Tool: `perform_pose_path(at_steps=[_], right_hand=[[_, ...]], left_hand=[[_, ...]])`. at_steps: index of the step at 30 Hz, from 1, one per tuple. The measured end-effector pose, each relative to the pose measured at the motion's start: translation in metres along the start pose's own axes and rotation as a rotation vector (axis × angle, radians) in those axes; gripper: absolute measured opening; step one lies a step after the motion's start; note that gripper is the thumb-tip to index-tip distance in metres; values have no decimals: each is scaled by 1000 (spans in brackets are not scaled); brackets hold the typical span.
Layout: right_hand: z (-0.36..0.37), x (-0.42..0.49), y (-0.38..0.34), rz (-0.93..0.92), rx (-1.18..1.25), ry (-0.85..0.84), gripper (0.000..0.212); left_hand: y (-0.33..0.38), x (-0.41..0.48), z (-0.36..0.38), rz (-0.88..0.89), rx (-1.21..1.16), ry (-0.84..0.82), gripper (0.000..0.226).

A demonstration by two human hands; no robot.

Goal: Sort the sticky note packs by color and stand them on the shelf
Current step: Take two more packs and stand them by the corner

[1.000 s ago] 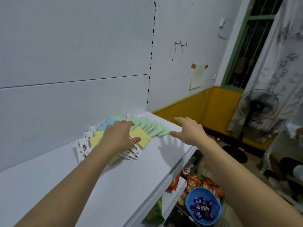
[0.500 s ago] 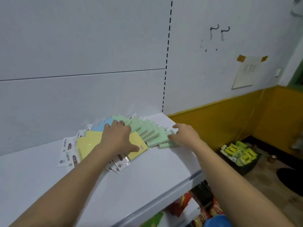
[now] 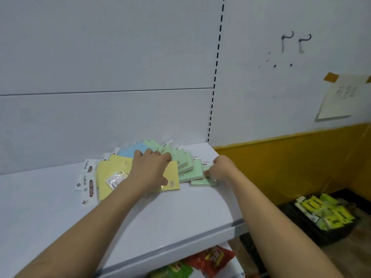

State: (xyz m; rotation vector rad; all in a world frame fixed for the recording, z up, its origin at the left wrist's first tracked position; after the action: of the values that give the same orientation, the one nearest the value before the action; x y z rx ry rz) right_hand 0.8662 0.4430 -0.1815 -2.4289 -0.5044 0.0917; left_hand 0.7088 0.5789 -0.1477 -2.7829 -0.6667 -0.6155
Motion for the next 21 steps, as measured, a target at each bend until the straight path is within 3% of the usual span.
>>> perform_pose_path(at_steps=[5,9,12,17,21], right_hand=[[2,2,8,147,285,-44,31],[1,4,11,141,237,-92,30],[-4,1,11,114,203,-101,41],[-13,-3,19,79,215,-80,33],[-31,0,32,41,249,58,42]], left_hand=[[19,-9,-5,68,-28,107,58],[35,-13,-4,115,-132,184,62],[46,-17,3,126,-224,170,63],[47,-34,9,-128,-355,168,38],[33,-45,10,-395,-228,100,69]])
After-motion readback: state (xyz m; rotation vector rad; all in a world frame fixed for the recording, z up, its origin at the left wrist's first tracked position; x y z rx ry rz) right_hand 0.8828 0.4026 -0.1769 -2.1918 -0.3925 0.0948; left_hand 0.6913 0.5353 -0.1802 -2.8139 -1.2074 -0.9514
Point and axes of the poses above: each hand's wrist, its own x-axis towards the middle knuckle, its own z-axis out of the palm, y = z × x, the point moved 6 cm from there along x, towards the middle knuckle, and after that the axes turned 15 degrees about y, right-handed, at the moved point
